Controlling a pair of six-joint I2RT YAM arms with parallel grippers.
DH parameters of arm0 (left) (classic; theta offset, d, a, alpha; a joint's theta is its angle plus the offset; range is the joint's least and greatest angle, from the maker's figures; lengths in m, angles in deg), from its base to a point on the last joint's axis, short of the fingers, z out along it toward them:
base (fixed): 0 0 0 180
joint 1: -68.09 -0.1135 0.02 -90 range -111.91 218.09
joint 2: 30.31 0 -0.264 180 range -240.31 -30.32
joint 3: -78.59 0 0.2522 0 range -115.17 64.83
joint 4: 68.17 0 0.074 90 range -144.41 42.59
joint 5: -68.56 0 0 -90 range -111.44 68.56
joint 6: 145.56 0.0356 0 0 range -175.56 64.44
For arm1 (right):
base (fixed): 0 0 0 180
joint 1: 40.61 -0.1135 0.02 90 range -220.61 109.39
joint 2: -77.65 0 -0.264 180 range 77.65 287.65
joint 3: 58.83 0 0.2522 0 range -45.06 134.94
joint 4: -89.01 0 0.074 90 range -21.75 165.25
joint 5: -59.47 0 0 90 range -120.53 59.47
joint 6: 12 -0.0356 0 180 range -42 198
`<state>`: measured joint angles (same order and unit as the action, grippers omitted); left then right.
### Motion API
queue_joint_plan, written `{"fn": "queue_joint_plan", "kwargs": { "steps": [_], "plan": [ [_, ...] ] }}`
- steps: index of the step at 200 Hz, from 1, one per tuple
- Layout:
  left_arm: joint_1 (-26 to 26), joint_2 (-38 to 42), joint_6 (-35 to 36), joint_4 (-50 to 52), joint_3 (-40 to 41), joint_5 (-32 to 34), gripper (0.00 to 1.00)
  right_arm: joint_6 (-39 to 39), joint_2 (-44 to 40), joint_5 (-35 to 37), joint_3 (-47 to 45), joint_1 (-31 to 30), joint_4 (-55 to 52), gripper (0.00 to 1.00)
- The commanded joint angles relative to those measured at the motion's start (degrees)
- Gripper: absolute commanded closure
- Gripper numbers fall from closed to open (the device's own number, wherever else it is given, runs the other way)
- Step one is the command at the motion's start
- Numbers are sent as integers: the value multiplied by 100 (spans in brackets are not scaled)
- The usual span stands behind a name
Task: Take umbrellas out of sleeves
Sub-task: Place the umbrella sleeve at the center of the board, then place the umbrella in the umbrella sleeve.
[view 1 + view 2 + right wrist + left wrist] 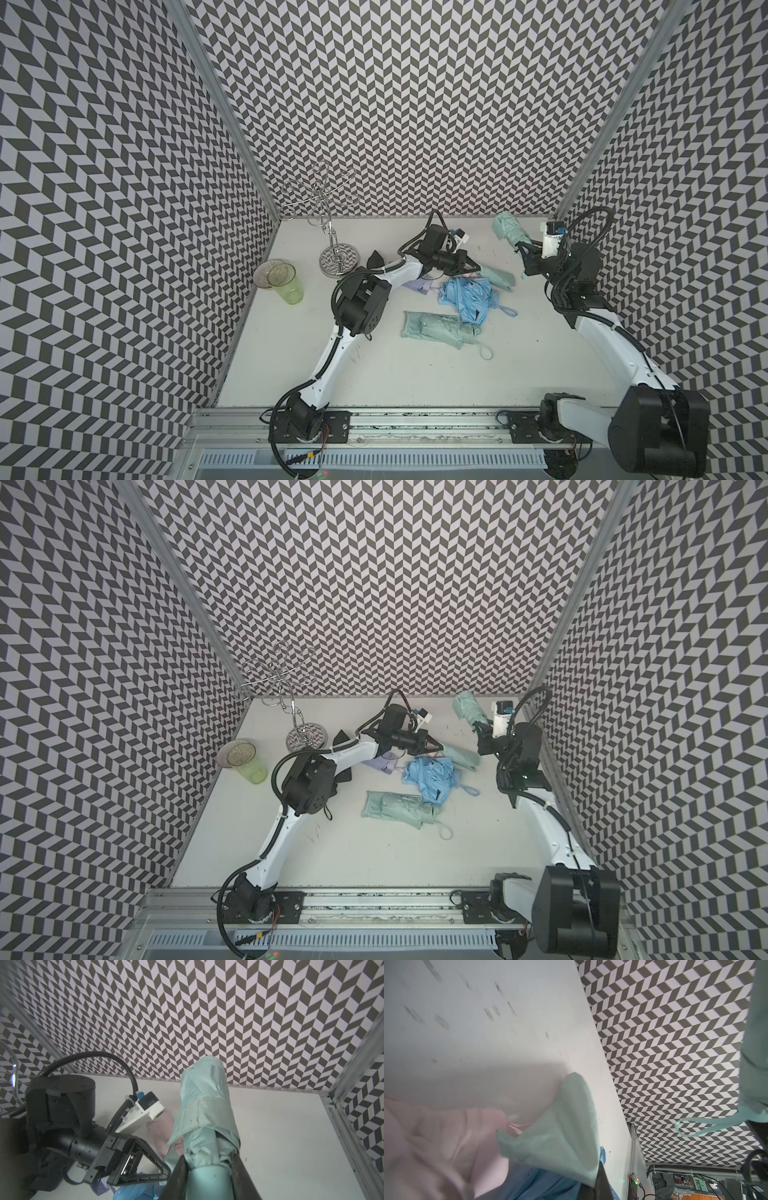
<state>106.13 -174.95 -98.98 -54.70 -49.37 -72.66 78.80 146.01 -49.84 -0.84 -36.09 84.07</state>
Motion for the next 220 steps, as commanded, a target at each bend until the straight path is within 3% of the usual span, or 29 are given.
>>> {"fn": "queue_joint_plan", "kwargs": {
  "steps": [1, 11, 25, 51, 78, 111, 155, 189, 220],
  "plan": [
    [166, -206, -157, -310, -147, -3, 97, -231, 68, -134, -121, 32, 867, 100],
    [194, -244, -137, -265, -143, 9, 91, -237, 103, -152, -189, 40, 860, 100],
    [187, -242, -91, -189, -128, 45, 72, -257, 128, -152, -298, 41, 880, 100],
    [91, -111, 0, -46, -112, 111, 48, -340, 110, -193, -498, 45, 903, 100],
    [-27, 229, 147, 129, -56, 143, 34, -406, -50, -190, -761, 45, 896, 100],
    [-224, 862, 462, 568, 205, 131, 25, -474, -109, -238, -1137, 50, 981, 100],
    [-535, 1786, 1175, 1633, 731, 260, 24, -706, 82, -323, -1647, 137, 1403, 100],
    [-899, 2843, 1598, 1928, 1848, 383, 24, -919, 486, -434, -1790, 267, 1784, 100],
    [-1362, 3939, 1573, 1803, 3200, 493, 24, -943, 857, -421, -1597, 471, 1597, 100]
  ]
}}
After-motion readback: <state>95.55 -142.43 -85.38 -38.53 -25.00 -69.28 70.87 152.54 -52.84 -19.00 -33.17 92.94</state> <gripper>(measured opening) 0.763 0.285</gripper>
